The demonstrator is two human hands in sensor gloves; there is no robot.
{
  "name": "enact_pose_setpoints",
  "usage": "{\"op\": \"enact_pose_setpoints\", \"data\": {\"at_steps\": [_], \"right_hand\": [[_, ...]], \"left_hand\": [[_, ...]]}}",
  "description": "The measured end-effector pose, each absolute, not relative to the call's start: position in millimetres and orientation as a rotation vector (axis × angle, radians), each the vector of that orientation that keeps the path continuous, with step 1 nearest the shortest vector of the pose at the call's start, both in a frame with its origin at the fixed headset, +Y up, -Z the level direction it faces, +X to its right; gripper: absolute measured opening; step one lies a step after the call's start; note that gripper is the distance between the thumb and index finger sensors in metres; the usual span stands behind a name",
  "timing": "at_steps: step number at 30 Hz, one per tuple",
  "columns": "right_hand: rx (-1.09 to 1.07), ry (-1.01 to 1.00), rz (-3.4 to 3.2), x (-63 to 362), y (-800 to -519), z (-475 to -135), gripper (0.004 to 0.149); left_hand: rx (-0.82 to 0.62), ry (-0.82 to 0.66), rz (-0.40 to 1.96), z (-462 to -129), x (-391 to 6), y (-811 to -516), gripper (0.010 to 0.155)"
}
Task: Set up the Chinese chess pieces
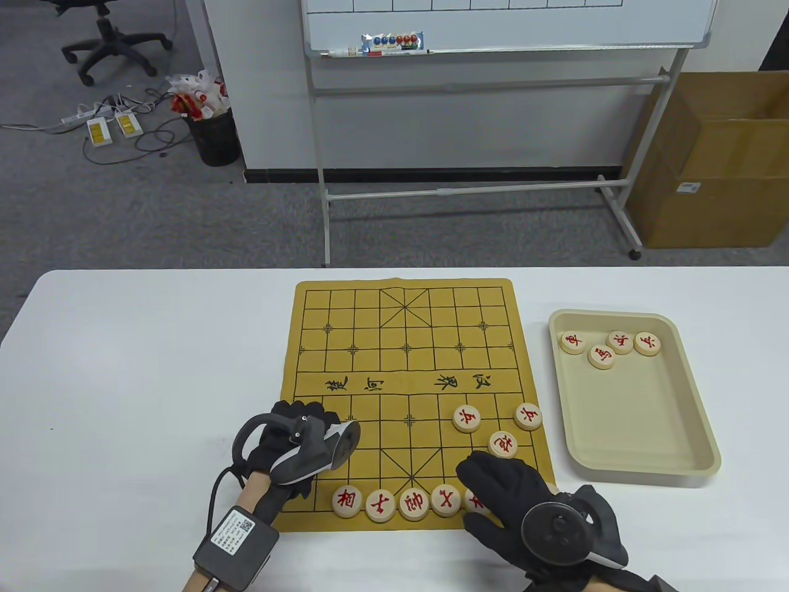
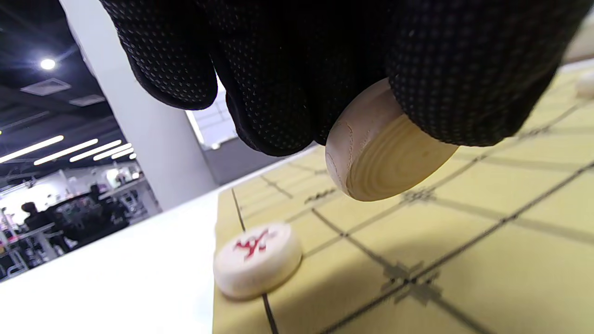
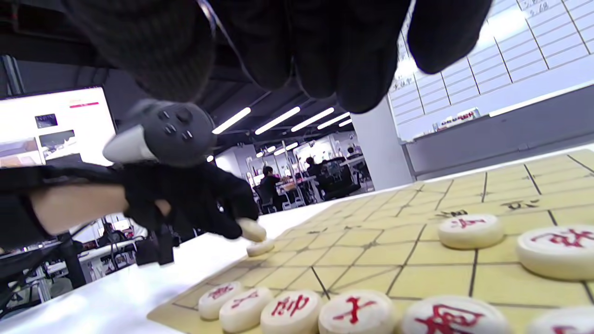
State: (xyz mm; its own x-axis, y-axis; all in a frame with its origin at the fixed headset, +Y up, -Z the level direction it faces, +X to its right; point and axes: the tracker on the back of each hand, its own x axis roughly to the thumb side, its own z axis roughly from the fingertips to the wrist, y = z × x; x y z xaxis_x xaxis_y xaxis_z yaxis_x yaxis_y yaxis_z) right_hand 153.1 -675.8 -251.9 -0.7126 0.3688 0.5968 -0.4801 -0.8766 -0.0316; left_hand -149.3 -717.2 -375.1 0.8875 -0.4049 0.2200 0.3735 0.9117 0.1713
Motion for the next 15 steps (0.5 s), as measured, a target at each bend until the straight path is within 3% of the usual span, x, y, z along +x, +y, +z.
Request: {"op": "enact_pose_setpoints", "data": {"at_steps": [10, 15], "right_hand": [[0.84, -0.329, 2.515, 153, -673, -248, 0.07], [0.831, -0.334, 2.519, 154, -673, -249, 0.071]], "left_hand": [[0.09, -0.346, -0.629, -369, -141, -754, 0.049], [0.071, -0.314, -0.581, -366, -142, -740, 0.05]]}}
